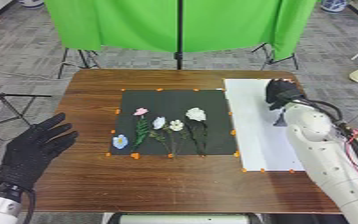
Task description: Arrange flowers
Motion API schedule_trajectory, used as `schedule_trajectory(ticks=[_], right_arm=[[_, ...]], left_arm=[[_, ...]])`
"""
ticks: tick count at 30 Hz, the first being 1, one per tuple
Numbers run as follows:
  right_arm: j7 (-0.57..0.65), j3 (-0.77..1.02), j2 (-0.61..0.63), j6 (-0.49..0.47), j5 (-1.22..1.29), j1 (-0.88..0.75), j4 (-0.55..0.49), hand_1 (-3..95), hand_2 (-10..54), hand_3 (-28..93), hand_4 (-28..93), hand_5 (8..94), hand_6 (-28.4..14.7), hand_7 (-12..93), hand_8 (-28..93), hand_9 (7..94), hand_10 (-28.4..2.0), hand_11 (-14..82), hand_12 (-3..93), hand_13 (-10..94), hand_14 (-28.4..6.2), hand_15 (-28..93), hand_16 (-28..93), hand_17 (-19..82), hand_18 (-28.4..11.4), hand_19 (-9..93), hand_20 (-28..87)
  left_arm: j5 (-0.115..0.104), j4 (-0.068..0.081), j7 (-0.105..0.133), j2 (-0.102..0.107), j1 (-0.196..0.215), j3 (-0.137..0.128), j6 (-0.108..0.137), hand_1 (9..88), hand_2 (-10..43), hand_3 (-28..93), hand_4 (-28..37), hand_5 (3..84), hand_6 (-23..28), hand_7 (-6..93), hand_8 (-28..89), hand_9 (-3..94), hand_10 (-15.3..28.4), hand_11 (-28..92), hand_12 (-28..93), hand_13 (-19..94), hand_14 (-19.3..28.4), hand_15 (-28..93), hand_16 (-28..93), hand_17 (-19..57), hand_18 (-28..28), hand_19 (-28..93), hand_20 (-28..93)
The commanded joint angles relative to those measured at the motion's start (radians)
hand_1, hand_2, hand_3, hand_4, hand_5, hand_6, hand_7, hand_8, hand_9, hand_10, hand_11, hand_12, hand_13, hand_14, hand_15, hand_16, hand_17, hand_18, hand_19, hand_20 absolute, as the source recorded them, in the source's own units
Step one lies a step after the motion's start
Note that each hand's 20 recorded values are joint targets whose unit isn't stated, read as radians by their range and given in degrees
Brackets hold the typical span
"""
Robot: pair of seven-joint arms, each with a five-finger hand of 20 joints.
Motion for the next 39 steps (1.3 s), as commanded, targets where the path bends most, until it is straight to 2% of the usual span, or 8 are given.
schedule_trajectory(ticks=[1,5,8,9,13,18,30,39], right_arm=[[-0.025,-0.022,0.041,0.13,0.053,-0.053,-0.069,55.1,-9.5,85,-28,74.1,-0.7,46,-14,88.1,-4.2,16.0,42.7,90,1.4,35,38,45,-5.8,92,3],[-0.041,-0.025,0.058,0.154,0.115,-0.098,-0.175,54.8,-9.5,86,-28,74.3,-0.9,46,-15,88.3,-4.0,16.3,43.0,90,1.1,37,38,45,-5.9,93,3],[-0.047,-0.02,0.063,0.113,0.176,-0.149,-0.274,54.8,-9.5,86,-28,74.4,-1.1,47,-15,88.2,-4.2,16.7,43.4,90,0.9,38,37,45,-6.2,93,4],[-0.069,-0.012,0.061,0.079,0.179,-0.169,-0.305,54.8,-9.5,86,-28,74.3,-1.2,47,-15,88.2,-4.2,16.8,43.4,89,0.9,38,37,45,-6.2,93,4],[-0.138,-0.011,0.035,-0.031,0.161,-0.215,-0.382,54.8,-9.5,86,-28,74.2,-1.3,47,-15,88.1,-4.3,16.9,43.6,89,0.9,39,37,45,-6.3,93,4],[-0.144,-0.027,0.009,-0.065,0.146,-0.256,-0.442,54.7,-9.5,86,-28,73.9,-1.2,48,-15,87.9,-4.2,17.0,43.5,89,1.0,39,36,45,-6.6,93,4],[-0.166,-0.018,-0.025,-0.054,0.098,-0.321,-0.494,52.8,-9.5,88,-28,72.3,-1.0,50,-14,87.6,-4.3,17.7,43.7,89,0.9,39,36,43,-8.3,92,7],[-0.175,-0.056,-0.032,0.068,0.012,-0.336,-0.469,52.0,-9.5,87,-28,70.3,-0.3,51,-13,86.3,-4.3,18.6,44.1,87,1.1,41,36,42,-9.8,88,13]], left_arm=[[-0.002,0.005,-0.01,-0.012,0.009,-0.001,-0.009,25.2,-1.7,71,-25.9,38.2,3.0,19.8,-9,32.5,13.3,28,13,27,16.5,37,-2,-7.9,22.8,49,4],[-0.002,0.003,-0.004,-0.015,0.015,-0.003,-0.009,25.2,-1.7,71,-25.8,38.2,3.0,19.8,-9,32.4,13.4,28,13,27,16.4,37,-2,-7.9,22.8,49,4],[-0.002,0.002,-0.006,-0.015,0.015,-0.003,-0.01,25.1,-1.8,71,-25.9,38.2,3.0,19.7,-9,32.5,13.3,28,13,27,16.4,37,-2,-7.8,22.8,49,4],[-0.004,0.001,0.0,-0.01,0.019,-0.002,-0.006,25.1,-1.8,71,-25.9,38.2,3.0,19.7,-9,32.4,13.3,28,13,27,16.4,37,-2,-7.8,22.8,49,4],[-0.001,0.002,-0.003,-0.011,0.013,-0.001,-0.01,25.1,-1.8,71,-25.9,38.2,3.0,19.8,-9,32.5,13.3,28,13,27,16.4,36,-2,-7.8,22.8,49,4],[-0.003,0.005,-0.007,-0.011,0.008,0.003,-0.009,25.2,-1.7,71,-25.9,38.2,3.0,19.9,-9,32.4,13.4,28,13,27,16.5,37,-2,-7.9,22.8,49,4],[-0.002,0.005,-0.012,-0.016,0.009,-0.001,-0.011,25.2,-1.7,71,-25.8,38.1,3.0,19.8,-9,32.4,13.3,28,13,27,16.5,36,-2,-7.9,22.8,49,4],[0.0,0.006,-0.018,-0.013,0.006,0.001,-0.014,25.2,-1.6,71,-25.7,38.2,3.1,19.7,-9,32.5,13.4,27,13,27,16.6,37,-2,-7.9,22.9,49,4]])
